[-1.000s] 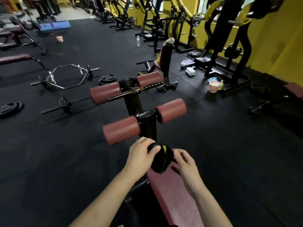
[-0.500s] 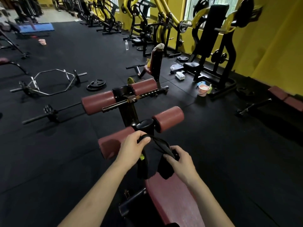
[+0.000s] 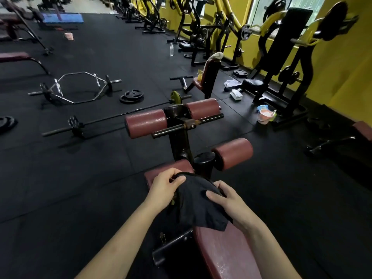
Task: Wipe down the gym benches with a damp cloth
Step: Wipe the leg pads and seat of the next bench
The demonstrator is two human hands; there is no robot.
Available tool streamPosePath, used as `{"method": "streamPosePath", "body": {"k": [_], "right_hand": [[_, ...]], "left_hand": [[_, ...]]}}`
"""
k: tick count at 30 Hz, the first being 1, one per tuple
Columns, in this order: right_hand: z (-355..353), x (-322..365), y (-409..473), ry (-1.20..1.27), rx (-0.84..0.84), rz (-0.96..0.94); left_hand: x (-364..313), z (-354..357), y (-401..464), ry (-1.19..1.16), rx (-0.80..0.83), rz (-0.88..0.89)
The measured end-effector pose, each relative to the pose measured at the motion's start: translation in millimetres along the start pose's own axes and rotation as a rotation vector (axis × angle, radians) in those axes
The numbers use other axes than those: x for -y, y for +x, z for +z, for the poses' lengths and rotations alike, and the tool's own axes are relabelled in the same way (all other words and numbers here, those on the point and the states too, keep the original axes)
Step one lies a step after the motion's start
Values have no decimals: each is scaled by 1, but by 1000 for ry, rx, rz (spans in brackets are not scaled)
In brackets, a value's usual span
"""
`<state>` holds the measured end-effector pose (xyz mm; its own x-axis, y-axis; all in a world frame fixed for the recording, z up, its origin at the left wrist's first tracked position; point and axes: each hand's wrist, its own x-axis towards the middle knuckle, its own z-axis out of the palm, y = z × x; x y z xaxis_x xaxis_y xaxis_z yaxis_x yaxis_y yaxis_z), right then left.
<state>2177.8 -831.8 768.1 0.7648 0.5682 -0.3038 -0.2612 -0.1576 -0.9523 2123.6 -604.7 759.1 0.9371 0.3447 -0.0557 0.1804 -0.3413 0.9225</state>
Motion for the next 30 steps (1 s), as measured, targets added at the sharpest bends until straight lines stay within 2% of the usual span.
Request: {"method": "streamPosePath", "body": {"k": [6,12,17,18,21,24,27,30], "right_hand": [[41,-4,27,25,60,106],[66,6,42,23,-133,33],[76,31,48,108,-271,-43],[76,38,50,127,-283,-47],[77,58,63,197,-299,-59],[76,69,82,252,-237,-51],[71,79,103,247,-142,-61],[62,89,126,170,-157,-111]], "left_hand": [[18,-25,10,-4,68,-15],[32,-51,24,-58,91,-16],[32,-57,23,-84,-199,27],[30,-57,23,-90,-217,42],[20,-57,28,-159,-23,48],[16,-50,41,-148,142,17],[12,-45,60,-134,140,-17],[0,-46,79,-297,118,-53]]}}
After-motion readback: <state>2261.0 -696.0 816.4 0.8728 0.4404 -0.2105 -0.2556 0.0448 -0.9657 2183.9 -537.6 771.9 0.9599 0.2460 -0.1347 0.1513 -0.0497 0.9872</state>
